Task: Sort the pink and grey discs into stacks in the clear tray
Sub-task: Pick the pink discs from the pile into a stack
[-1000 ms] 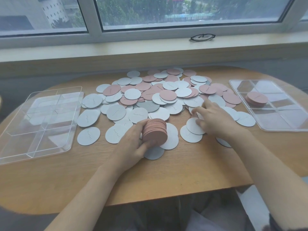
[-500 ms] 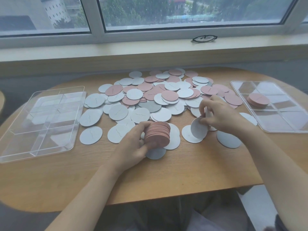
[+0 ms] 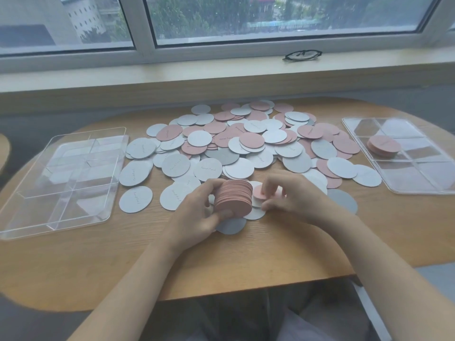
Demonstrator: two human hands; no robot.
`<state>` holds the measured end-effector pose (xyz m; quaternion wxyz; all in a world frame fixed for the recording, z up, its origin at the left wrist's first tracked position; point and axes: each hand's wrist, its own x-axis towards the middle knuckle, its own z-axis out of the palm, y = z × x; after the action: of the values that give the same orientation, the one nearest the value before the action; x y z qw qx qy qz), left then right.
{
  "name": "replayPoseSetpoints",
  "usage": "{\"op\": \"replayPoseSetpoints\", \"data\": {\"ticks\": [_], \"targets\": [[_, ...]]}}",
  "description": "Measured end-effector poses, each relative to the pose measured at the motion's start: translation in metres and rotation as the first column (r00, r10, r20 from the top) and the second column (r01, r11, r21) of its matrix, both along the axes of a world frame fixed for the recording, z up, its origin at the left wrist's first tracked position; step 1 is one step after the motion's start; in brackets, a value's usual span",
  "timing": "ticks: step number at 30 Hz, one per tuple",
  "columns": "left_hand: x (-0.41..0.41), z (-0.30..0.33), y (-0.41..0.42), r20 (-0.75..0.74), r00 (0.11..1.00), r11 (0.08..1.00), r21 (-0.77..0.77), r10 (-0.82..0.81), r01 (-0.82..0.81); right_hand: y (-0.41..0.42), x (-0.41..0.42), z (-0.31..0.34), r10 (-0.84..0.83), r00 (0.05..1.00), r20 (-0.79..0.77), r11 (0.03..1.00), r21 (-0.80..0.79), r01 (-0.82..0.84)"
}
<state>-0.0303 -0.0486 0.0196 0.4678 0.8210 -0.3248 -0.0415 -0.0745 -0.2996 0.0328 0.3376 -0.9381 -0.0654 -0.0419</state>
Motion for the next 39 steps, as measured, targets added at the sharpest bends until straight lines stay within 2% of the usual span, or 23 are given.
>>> {"op": "replayPoseSetpoints", "data": {"ticks": [3,5,7,9,14,17,21,23,25,28,33,39], "targets": [[0.0,0.0,0.0,0.014,1.0,1.0,-0.007,-0.003,0.003,0.001,0.001,0.003,-0.135,0.985,0.109,0.986,0.11,0.123],[0.0,0.001,0.0,0.013,1.0,1.0,-0.019,-0.002,0.003,0.007,0.001,0.008,-0.246,0.952,0.183,0.946,0.258,0.195],[0.001,0.0,0.0,0.008,1.0,1.0,-0.029,0.002,-0.002,0.02,0.002,0.015,-0.28,0.946,0.163,0.87,0.461,0.178],[0.001,-0.003,0.0,0.031,0.999,0.999,-0.031,0.026,-0.025,0.034,0.006,0.014,-0.237,0.966,0.107,0.804,0.579,0.133],[0.004,-0.007,0.004,0.087,0.995,0.998,0.016,0.053,-0.054,0.059,0.017,-0.003,-0.111,0.993,0.052,0.854,0.515,0.068],[0.003,-0.008,0.008,0.091,0.993,0.997,0.012,0.077,-0.078,0.063,0.025,-0.006,-0.053,0.996,0.073,0.867,0.498,0.009],[0.001,-0.006,0.016,0.06,0.99,0.992,-0.008,0.125,-0.124,0.053,0.051,-0.007,-0.088,0.98,0.177,0.951,0.308,0.029],[-0.001,-0.005,0.02,-0.01,0.995,0.995,-0.011,0.1,-0.1,0.048,0.066,-0.006,-0.053,0.983,0.178,0.994,0.108,0.034],[-0.003,-0.004,0.022,-0.058,0.997,0.998,-0.007,0.058,-0.059,0.045,0.076,-0.005,-0.001,0.987,0.159,0.994,-0.109,0.019],[-0.004,-0.002,0.021,-0.069,0.997,0.999,-0.005,0.033,-0.033,0.047,0.084,-0.004,0.044,0.988,0.151,0.936,-0.351,0.012],[-0.006,0.0,0.02,-0.084,0.996,0.999,-0.016,0.034,-0.035,0.051,0.092,0.005,0.084,0.987,0.136,0.871,-0.492,-0.006],[-0.007,0.003,0.021,-0.104,0.994,0.999,-0.023,0.035,-0.038,0.056,0.097,0.014,0.213,0.967,0.137,0.719,-0.693,-0.06]]}}
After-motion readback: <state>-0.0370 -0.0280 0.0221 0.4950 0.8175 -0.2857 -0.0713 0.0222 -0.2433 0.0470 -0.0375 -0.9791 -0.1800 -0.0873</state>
